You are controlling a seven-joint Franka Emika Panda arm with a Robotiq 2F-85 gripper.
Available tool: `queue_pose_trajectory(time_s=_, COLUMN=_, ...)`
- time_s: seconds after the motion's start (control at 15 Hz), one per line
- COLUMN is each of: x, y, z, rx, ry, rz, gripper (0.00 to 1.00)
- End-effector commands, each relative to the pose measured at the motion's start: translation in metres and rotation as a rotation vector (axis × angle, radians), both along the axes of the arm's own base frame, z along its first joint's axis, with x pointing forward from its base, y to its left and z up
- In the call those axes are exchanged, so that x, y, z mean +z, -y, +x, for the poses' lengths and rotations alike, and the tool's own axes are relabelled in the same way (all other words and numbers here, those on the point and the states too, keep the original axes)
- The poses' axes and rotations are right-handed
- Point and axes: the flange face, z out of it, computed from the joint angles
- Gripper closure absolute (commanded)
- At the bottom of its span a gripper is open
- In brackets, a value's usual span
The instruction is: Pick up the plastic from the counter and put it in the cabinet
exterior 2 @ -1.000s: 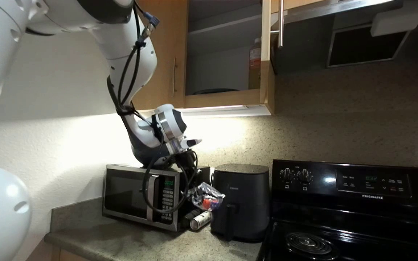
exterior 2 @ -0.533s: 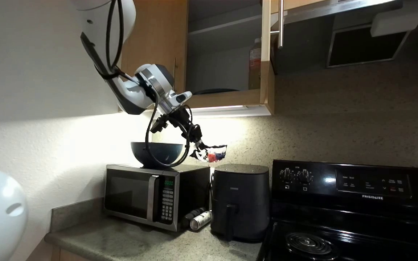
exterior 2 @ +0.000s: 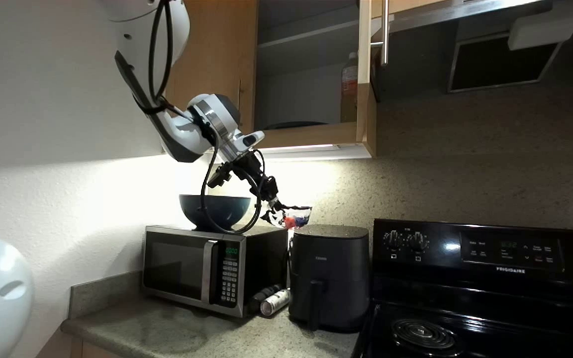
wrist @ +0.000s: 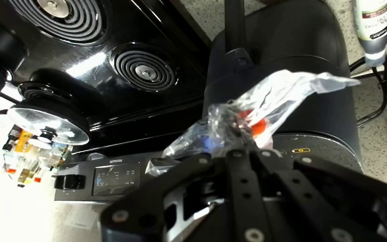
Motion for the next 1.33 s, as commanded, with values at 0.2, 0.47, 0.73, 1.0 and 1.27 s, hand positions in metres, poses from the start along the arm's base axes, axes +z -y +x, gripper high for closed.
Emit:
queue_pose_trajectory(time_s=0.2, x=0.099, y=-0.004, z=0.021, rx=0.082, ry=0.309, rz=-0.037, gripper=1.00)
queue_pose_trajectory(time_s=0.47, x=0.167, y=0.005, z=0.035, rx=0.115, ry=0.518, rz=-0.074, gripper=1.00)
queue_pose_trajectory(time_s=0.73, x=0.204, y=0.013, z=0.039, rx=0.097, ry=0.687, rz=-0.142, gripper=1.00)
queue_pose_trajectory(time_s=1.0, x=0.203, y=0.012, z=0.036, rx=0.091, ry=0.652, rz=-0.142, gripper=0.98)
queue_pose_trajectory(time_s=1.27, x=0.236, y=0.017, z=0.035, rx=0.055, ry=0.790, rz=-0.175, gripper=1.00)
